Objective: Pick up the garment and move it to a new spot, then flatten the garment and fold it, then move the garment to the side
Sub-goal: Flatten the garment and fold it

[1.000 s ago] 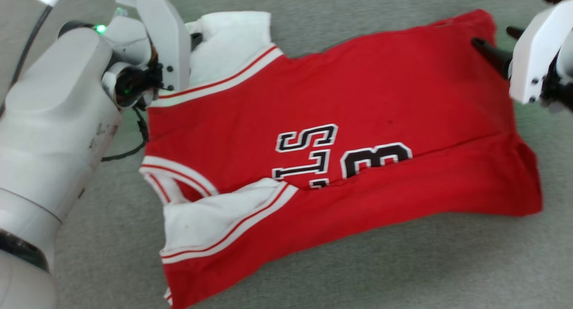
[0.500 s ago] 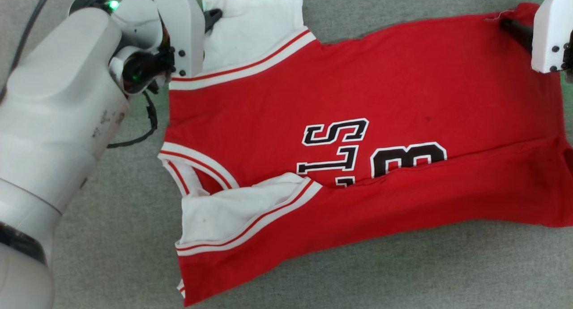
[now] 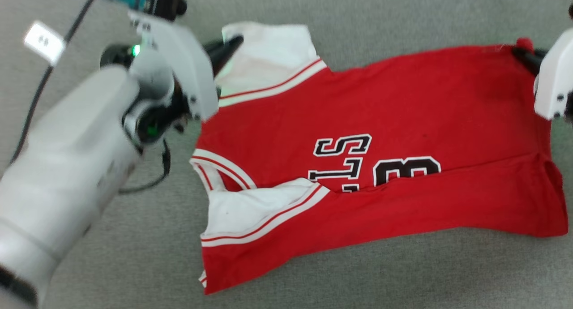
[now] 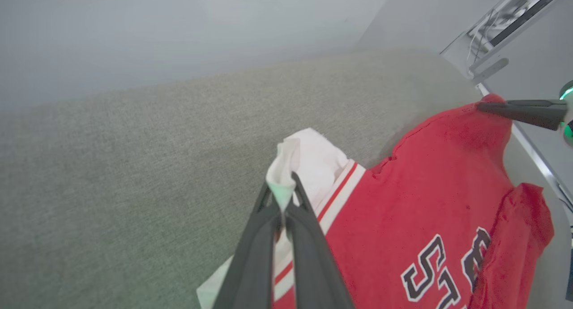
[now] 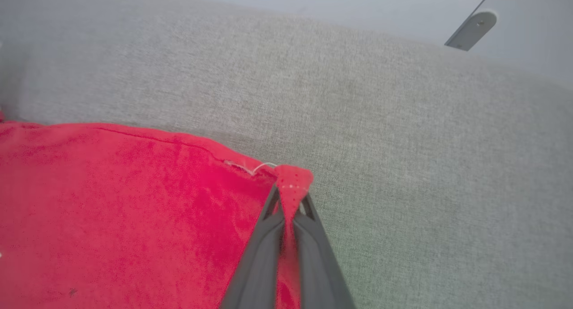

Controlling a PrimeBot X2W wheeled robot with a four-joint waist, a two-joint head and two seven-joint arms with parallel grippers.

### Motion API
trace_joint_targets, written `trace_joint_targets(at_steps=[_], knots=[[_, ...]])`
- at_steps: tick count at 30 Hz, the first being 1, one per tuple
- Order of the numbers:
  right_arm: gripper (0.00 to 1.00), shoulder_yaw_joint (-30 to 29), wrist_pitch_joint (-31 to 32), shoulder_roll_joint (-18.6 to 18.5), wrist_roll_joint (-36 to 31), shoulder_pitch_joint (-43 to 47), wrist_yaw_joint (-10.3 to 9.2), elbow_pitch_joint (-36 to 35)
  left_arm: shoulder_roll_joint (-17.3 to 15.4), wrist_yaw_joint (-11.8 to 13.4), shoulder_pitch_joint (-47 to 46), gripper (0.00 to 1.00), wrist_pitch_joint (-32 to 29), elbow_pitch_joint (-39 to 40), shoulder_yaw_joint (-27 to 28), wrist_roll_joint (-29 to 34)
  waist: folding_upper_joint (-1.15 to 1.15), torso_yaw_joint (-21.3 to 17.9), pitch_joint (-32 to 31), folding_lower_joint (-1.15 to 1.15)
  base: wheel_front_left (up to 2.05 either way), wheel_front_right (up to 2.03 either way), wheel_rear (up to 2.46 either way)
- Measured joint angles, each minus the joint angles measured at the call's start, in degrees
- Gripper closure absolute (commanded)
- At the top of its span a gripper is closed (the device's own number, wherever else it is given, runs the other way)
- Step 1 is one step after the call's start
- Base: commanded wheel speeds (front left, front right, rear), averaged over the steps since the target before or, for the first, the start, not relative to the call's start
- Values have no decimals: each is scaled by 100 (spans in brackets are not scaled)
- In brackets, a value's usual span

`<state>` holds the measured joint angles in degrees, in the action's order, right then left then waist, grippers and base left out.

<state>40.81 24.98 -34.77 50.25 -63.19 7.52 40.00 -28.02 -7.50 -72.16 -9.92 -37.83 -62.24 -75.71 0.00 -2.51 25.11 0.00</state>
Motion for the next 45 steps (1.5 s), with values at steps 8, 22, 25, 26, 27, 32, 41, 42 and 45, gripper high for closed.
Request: trace_joint_targets(at_steps=[8, 22, 25, 26, 27, 32, 41, 42, 45], knots=[[100, 87, -258, -917, 734, 1390, 0, -1160, -1023, 0, 1355, 100, 884, 1497, -321, -122, 0, 190, -758, 0, 0, 0, 0], [100, -981, -676, -1857, 1346, 3721, 0, -2423, -2033, 780, 3276, 100, 2146, 3641, -472, -109, 0, 566, -1298, 0, 0, 0, 0], [100, -1207, -692, -1812, 1284, 3994, 0, -2497, -2083, 909, 3548, 100, 2226, 3829, -527, -111, 0, 548, -1234, 0, 0, 0, 0], [100, -1274, -694, -1767, 1234, 4062, 0, -2494, -2065, 911, 3613, 100, 2240, 3844, -541, -143, 0, 541, -1209, 0, 0, 0, 0], [100, -1317, -701, -1717, 1176, 4105, 0, -2477, -2037, 935, 3657, 100, 2265, 3831, -550, -151, 0, 536, -1185, 0, 0, 0, 0], [100, -1556, -716, -1423, 801, 4271, 0, -2260, -1755, 961, 3702, 100, 2297, 3375, -660, 15, 0, 536, -1086, 0, 0, 0, 0], [100, -1814, -705, -988, 444, 4269, 0, -2031, -1183, 750, 3563, 93, 2301, 2354, -773, 311, 0, 530, -930, 0, 0, 0, 0], [84, -1826, -705, -955, 414, 4268, 0, -2022, -1126, 706, 3559, 73, 2319, 2296, -742, 310, 0, 525, -938, 0, 0, 0, 0], [0, -1869, -714, -832, 397, 4268, 0, -2027, -1024, 641, 3555, 0, 2420, 2150, -561, 332, 0, 507, -999, 0, 0, 0, 0]])
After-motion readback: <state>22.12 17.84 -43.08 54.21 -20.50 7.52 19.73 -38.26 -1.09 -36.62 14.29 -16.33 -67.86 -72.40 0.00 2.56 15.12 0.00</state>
